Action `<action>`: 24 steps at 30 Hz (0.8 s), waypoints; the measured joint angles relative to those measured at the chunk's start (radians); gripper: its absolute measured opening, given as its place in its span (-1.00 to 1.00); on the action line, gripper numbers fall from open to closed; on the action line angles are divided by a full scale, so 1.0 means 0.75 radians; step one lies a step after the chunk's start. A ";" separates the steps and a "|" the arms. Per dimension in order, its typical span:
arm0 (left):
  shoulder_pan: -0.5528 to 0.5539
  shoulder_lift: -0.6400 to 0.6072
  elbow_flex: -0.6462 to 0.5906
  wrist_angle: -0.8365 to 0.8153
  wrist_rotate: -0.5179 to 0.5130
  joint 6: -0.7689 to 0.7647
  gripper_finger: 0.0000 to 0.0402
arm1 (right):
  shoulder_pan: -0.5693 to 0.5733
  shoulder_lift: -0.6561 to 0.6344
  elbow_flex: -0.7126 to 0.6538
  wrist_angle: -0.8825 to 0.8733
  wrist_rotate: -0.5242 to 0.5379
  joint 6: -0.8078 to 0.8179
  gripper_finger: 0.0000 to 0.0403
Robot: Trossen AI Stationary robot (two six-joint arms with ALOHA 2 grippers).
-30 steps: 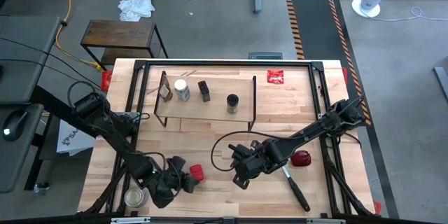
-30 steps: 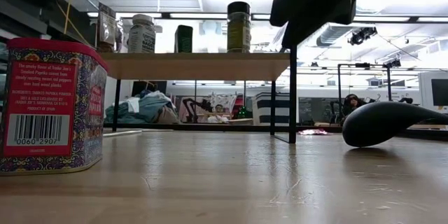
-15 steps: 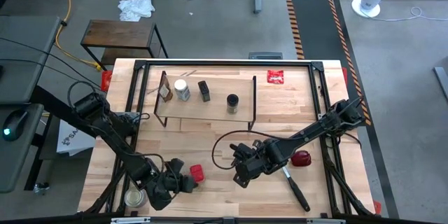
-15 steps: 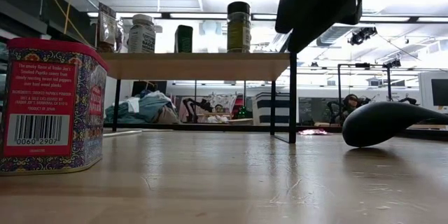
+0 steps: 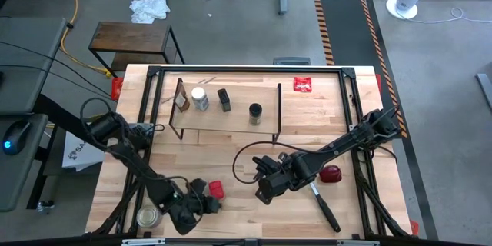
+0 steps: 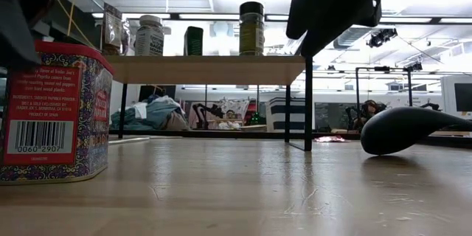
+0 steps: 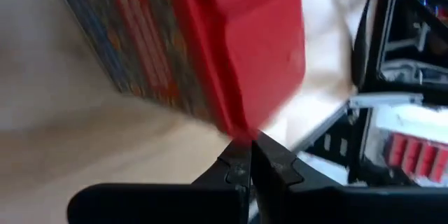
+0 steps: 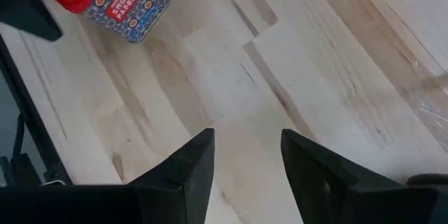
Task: Shelf spices
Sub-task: Put the red seasoning can on the shelf
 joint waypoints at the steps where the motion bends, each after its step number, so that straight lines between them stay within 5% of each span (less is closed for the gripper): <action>1: 0.007 0.000 0.000 -0.022 -0.006 -0.004 -1.00 | -0.001 0.000 0.000 -0.001 0.002 0.000 -0.21; 8: 0.017 -0.042 0.000 -0.247 0.005 -0.034 -1.00 | -0.001 0.000 0.000 -0.004 0.007 0.042 -0.21; 19: 0.034 -0.399 0.000 -1.072 -0.064 -0.039 -1.00 | -0.001 0.000 0.000 0.002 0.030 0.075 -0.21; 24: -0.029 -0.517 -0.001 -1.039 -0.075 0.140 -1.00 | -0.001 0.000 0.000 0.010 0.014 0.075 -0.21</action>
